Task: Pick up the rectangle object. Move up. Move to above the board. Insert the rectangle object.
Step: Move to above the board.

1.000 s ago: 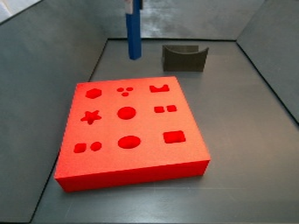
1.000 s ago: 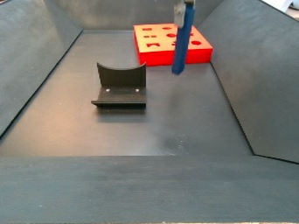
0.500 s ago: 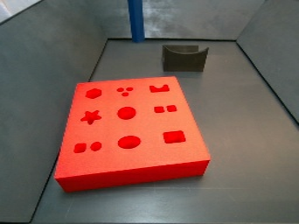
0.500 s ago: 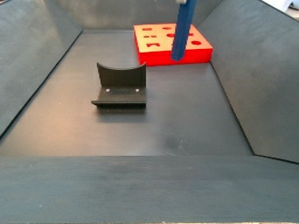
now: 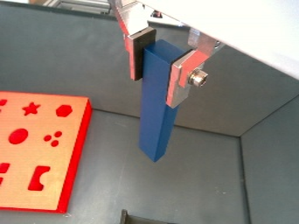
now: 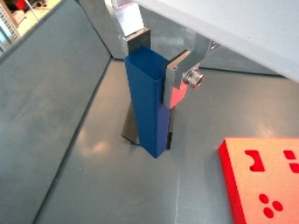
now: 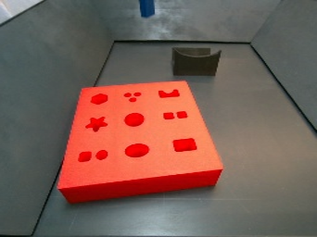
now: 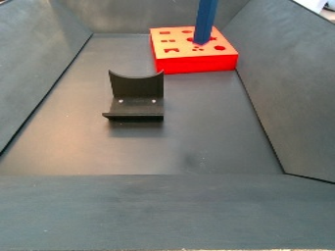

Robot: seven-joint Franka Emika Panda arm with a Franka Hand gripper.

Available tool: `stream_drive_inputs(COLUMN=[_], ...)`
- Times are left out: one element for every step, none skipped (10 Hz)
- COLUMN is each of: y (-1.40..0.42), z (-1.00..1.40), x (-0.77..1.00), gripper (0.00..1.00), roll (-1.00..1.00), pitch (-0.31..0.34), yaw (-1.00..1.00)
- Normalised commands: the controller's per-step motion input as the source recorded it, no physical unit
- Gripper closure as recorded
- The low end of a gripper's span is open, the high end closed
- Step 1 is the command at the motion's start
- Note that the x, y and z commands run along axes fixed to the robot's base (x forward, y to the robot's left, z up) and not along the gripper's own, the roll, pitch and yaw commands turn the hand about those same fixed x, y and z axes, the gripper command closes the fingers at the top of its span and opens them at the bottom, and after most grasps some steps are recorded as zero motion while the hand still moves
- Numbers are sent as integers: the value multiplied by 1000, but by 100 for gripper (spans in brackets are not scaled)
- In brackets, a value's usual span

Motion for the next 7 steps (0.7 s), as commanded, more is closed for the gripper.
stream_drive_inputs(y=[44,32,-1000,-1000,-1000,-1000,-1000], z=[516,355,30,2,7,5,7], x=[11,9,124,127,134,144,154], gripper=[100,100,100,100,100,100,100], roll=[-26,-33,-27,-27,-20,-32,-32], pitch=[80,80,64,62,68,79,89], yaw=[-26,-27,-1000,-1000,-1000,-1000,-1000])
